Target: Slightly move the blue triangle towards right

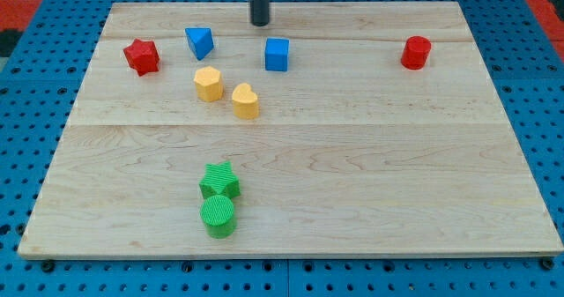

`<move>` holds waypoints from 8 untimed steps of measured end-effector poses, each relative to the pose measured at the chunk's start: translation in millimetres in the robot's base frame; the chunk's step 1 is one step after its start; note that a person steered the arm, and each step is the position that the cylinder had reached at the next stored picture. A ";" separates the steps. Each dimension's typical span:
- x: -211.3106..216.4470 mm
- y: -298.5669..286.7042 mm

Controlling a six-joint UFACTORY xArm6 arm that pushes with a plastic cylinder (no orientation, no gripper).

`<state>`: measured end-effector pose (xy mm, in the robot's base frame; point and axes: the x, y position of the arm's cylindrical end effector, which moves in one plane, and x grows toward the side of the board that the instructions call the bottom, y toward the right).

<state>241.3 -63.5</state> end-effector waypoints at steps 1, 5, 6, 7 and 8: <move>4.1 -47.8; 41.4 -83.8; 66.4 -41.8; 87.7 -34.2; 99.3 -83.0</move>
<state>340.6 -146.5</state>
